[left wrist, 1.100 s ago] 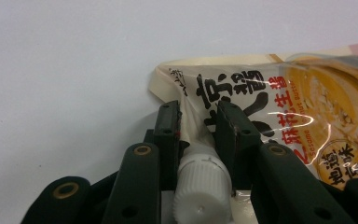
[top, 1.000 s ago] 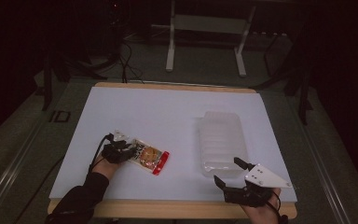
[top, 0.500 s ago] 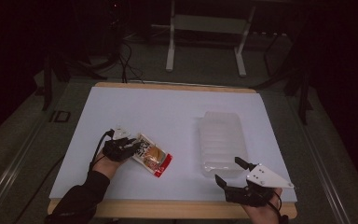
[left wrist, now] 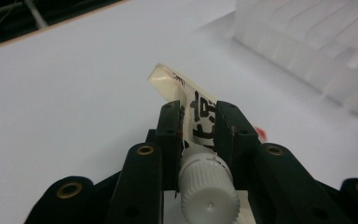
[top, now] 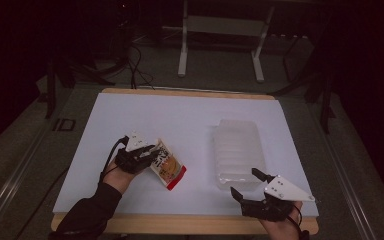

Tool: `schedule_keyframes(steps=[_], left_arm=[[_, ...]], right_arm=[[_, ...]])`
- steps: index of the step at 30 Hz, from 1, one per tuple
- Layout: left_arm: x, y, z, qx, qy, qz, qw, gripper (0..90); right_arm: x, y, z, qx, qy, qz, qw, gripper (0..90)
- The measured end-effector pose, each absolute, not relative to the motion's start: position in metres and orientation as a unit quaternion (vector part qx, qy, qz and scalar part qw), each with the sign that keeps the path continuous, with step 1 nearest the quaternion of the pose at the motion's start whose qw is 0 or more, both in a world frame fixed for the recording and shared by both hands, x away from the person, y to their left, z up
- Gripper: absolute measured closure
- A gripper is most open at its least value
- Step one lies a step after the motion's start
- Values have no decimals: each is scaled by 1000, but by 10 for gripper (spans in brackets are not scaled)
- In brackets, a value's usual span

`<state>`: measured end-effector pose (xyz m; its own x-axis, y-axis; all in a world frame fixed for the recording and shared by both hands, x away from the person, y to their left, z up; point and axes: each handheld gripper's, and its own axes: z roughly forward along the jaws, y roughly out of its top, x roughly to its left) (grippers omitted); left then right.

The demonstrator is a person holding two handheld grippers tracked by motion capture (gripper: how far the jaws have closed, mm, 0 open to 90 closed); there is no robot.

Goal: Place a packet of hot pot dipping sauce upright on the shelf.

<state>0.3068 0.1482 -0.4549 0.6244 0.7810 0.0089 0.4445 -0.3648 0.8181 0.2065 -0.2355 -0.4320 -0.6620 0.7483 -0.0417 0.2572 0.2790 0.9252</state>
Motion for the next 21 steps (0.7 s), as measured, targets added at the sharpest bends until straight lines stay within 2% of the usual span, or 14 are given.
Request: schedule_keyframes(steps=[12, 21], left_arm=[[296, 127, -436, 818, 336, 198, 423, 726], [293, 111, -426, 832, 298, 170, 435, 728]], right_arm=[[207, -236, -432, 333, 760, 504, 241, 139], [208, -236, -431, 334, 760, 506, 236, 139]])
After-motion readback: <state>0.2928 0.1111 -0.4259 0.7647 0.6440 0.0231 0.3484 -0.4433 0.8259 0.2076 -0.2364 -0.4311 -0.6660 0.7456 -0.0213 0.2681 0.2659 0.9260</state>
